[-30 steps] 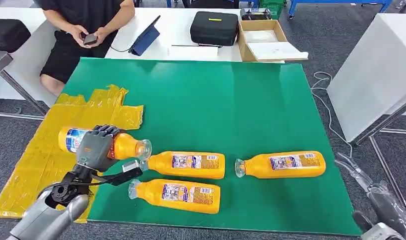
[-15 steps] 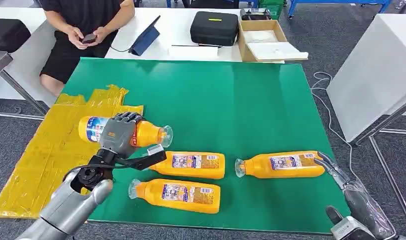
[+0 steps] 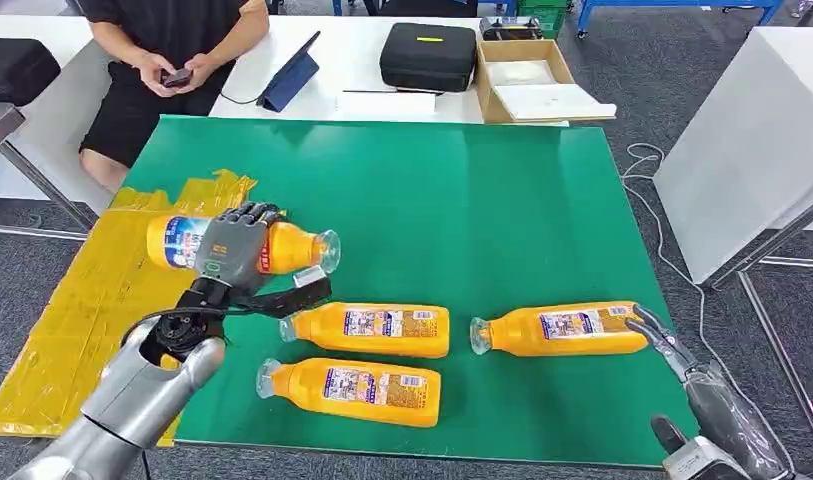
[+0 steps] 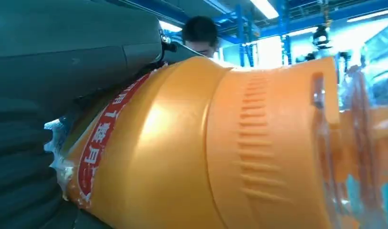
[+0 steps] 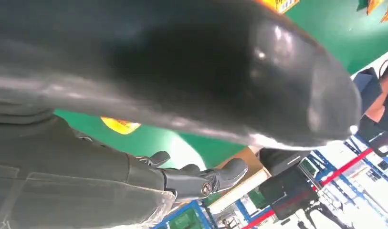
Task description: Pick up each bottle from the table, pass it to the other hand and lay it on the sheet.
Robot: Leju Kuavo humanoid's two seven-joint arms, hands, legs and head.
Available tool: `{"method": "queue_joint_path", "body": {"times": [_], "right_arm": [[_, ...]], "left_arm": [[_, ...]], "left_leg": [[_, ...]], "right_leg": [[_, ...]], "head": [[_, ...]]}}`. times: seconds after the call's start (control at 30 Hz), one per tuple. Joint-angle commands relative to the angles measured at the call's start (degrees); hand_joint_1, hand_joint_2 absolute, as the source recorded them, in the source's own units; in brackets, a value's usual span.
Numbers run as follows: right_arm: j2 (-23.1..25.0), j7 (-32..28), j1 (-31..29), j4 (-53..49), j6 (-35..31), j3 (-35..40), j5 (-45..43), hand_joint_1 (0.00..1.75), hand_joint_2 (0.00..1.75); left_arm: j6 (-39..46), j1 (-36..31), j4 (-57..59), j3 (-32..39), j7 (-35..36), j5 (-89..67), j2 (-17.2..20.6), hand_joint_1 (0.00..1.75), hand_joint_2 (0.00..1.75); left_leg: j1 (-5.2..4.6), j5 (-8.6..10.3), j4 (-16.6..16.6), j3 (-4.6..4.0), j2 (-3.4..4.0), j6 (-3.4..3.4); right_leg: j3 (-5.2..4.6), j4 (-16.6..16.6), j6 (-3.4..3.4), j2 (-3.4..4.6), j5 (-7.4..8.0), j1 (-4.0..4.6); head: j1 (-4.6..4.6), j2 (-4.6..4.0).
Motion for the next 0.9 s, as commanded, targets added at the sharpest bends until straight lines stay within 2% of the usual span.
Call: {"method": "queue_joint_path", "body": {"times": [0.03, 0.1, 0.2, 0.3, 0.47, 0.53, 0.57, 0.9], "right_arm": [[-0.7, -2.3, -0.7, 2.5, -0.9, 2.1, -2.1, 0.0, 0.0], [-0.1, -2.3, -2.1, 3.1, -0.3, 3.0, -1.9, 0.0, 0.0], [0.0, -2.3, -2.8, 3.5, 0.1, 3.6, -1.8, 0.0, 0.0], [-3.5, -3.3, -2.1, 3.9, -0.3, 3.0, -4.0, 0.0, 0.0], [-4.2, -3.6, -0.1, 3.0, -0.7, 1.7, -5.0, 0.0, 0.0], [-3.8, -3.6, 0.3, 2.7, -0.8, 1.9, -5.2, 0.0, 0.0], [-3.7, -3.5, 0.5, 2.3, -1.0, 2.2, -5.0, 0.0, 0.0], [-3.6, -3.3, 0.5, 2.2, -1.2, 2.4, -4.8, 0.0, 0.0]], "left_arm": [[1.1, 2.2, -1.1, 9.7, -0.2, -2.1, 3.3, 0.7, 1.75], [1.3, 2.8, -1.4, 11.2, -0.6, -2.3, 3.5, 0.7, 1.75], [1.6, 3.2, -1.7, 12.4, -0.7, -2.7, 3.9, 0.68, 1.75], [3.6, 1.3, 2.5, 14.0, -1.8, -3.3, 4.3, 0.61, 1.75], [4.5, 0.4, 4.6, 15.0, -2.7, -2.6, 4.6, 0.66, 1.75], [5.3, 1.1, 4.9, 15.6, -3.0, -2.2, 4.8, 0.63, 1.75], [6.1, 1.3, 5.8, 16.2, -3.7, -1.4, 4.6, 0.7, 1.75], [6.5, 1.4, 6.2, 16.2, -3.9, -1.4, 4.4, 0.7, 1.75]], "left_leg": [[0.05, -0.02, 0.0, 0.0, 0.12, -0.22], [0.11, -0.02, -0.1, 0.06, 0.36, -0.32], [0.14, 0.01, 0.0, 0.0, 0.21, -0.27], [0.1, 0.01, 0.0, -0.06, 0.07, -0.16], [0.08, 0.03, 0.0, -0.09, 0.0, -0.19], [0.06, 0.02, 0.0, -0.07, 0.0, -0.15], [0.07, 0.03, 0.0, -0.07, -0.03, -0.19], [0.04, 0.03, 0.0, -0.07, -0.01, -0.12]], "right_leg": [[-0.01, 0.0, -0.12, 0.07, 0.04, 0.05], [0.02, -0.1, -0.18, 0.29, 0.13, 0.11], [0.05, -0.1, -0.16, 0.16, 0.1, 0.12], [-0.02, 0.0, -0.09, 0.06, 0.04, 0.08], [0.0, 0.0, -0.1, -0.03, 0.04, 0.07], [-0.02, 0.0, -0.08, -0.02, 0.02, 0.06], [-0.01, -0.1, -0.1, -0.05, 0.02, 0.07], [-0.03, 0.0, -0.07, -0.01, 0.02, 0.04]], "head": [[-0.02, 0.0], [0.0, 0.0], [0.0, 0.0], [0.02, 0.0], [0.0, 0.0], [0.02, 0.0], [0.0, 0.0], [0.0, 0.0]]}}
